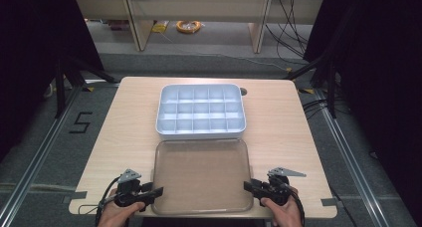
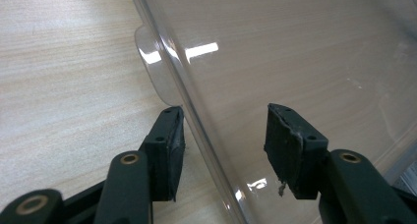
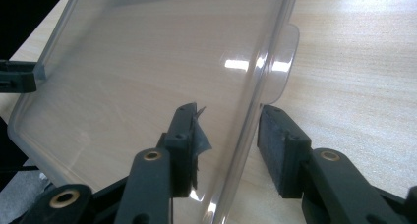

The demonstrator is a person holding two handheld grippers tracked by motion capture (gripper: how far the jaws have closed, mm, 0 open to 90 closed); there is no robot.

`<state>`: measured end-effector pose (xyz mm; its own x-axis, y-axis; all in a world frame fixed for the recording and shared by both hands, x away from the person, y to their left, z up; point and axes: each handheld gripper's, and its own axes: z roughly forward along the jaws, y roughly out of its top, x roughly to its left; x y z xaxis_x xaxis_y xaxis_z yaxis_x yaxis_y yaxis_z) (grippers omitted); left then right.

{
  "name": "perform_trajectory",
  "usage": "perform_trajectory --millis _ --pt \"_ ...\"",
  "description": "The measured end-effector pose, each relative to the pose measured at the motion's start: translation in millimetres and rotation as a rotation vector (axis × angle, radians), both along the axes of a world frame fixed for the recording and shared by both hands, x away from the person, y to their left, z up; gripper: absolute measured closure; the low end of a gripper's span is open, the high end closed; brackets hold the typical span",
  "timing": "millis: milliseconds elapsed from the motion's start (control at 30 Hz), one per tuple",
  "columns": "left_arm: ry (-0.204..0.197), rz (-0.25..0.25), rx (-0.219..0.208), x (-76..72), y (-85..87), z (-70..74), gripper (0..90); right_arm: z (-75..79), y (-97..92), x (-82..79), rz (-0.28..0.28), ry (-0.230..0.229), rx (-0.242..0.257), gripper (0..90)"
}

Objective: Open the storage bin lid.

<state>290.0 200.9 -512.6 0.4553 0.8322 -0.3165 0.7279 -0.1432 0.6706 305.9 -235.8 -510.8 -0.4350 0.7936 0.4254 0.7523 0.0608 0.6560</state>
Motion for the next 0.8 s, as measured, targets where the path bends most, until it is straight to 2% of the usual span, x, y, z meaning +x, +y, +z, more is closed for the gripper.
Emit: perform_trajectory --millis 33,67,100,167,200,233,267,300,367,400,433,500,533,600,633,667,733,767,800 --pt "0.005 0.005 -0.005 0.4 -0.2 -0.4 49.0 0.0 -0.3 0.0 0.004 -0.001 -0.005 60.3" --pt "0.003 0.011 -0.001 0.5 -0.3 -0.4 49.0 -0.2 0.6 -0.3 0.005 -0.001 0.016 59.9" --pt "0.003 0.010 -0.001 0.5 -0.4 -0.5 49.0 0.1 3.6 -1.6 -0.025 0.030 0.018 59.3" --pt "0.019 -0.005 0.001 0.2 -0.2 -0.6 47.8 1.2 4.2 -2.1 -0.007 0.029 0.021 58.1" --pt "0.003 0.022 -0.019 -0.2 -3.5 -2.0 47.1 1.0 4.6 -1.9 -0.009 0.026 0.014 57.2" --pt "0.004 -0.007 0.012 -0.2 -1.9 -0.8 46.5 0.2 4.9 -1.5 -0.010 0.026 0.000 56.0" --pt "0.003 -0.006 0.010 -0.4 -2.6 -1.0 45.9 0.3 5.6 -1.5 -0.013 0.039 -0.004 53.4" --pt "0.005 -0.001 0.007 -0.6 -3.3 -1.3 45.4 -2.0 3.7 0.6 0.002 0.013 -0.019 50.8" --pt "0.002 0.009 0.014 -1.4 -3.2 -0.6 43.7 -1.6 2.9 0.7 0.001 0.013 -0.025 45.3" --pt "-0.017 0.016 0.030 -1.1 -2.9 0.1 40.5 1.2 2.9 -0.2 0.003 0.013 -0.039 42.6" --pt "-0.023 0.018 0.033 -0.8 -1.3 1.3 41.1 3.4 3.2 -0.5 -0.007 -0.018 -0.066 41.3" --pt "-0.027 0.036 0.019 0.0 1.1 3.0 40.6 9.2 2.4 -1.0 -0.011 -0.048 -0.090 37.7" --pt "-0.035 0.048 0.007 0.2 1.8 3.3 40.1 11.4 2.3 -1.0 -0.015 -0.064 -0.094 37.6" --pt "-0.049 0.045 0.010 0.2 3.9 5.3 40.3 14.9 2.2 -1.7 -0.011 -0.085 -0.096 37.4" --pt "-0.049 0.042 0.012 0.4 4.2 6.3 40.3 15.6 5.3 -3.3 -0.030 -0.077 -0.076 37.5" --pt "-0.042 0.049 0.001 0.2 3.9 6.8 40.3 15.6 4.5 -2.6 -0.014 -0.090 -0.091 37.5" --pt "-0.051 0.064 -0.008 0.2 2.9 7.2 40.2 14.9 6.8 -3.5 -0.006 -0.069 -0.067 37.2" --pt "-0.059 0.066 -0.023 0.1 2.4 7.2 40.1 14.4 4.9 -2.2 0.010 -0.096 -0.088 37.1" --pt "-0.060 0.062 -0.028 0.1 2.7 7.7 40.0 14.3 4.8 -2.3 0.011 -0.097 -0.080 37.1"
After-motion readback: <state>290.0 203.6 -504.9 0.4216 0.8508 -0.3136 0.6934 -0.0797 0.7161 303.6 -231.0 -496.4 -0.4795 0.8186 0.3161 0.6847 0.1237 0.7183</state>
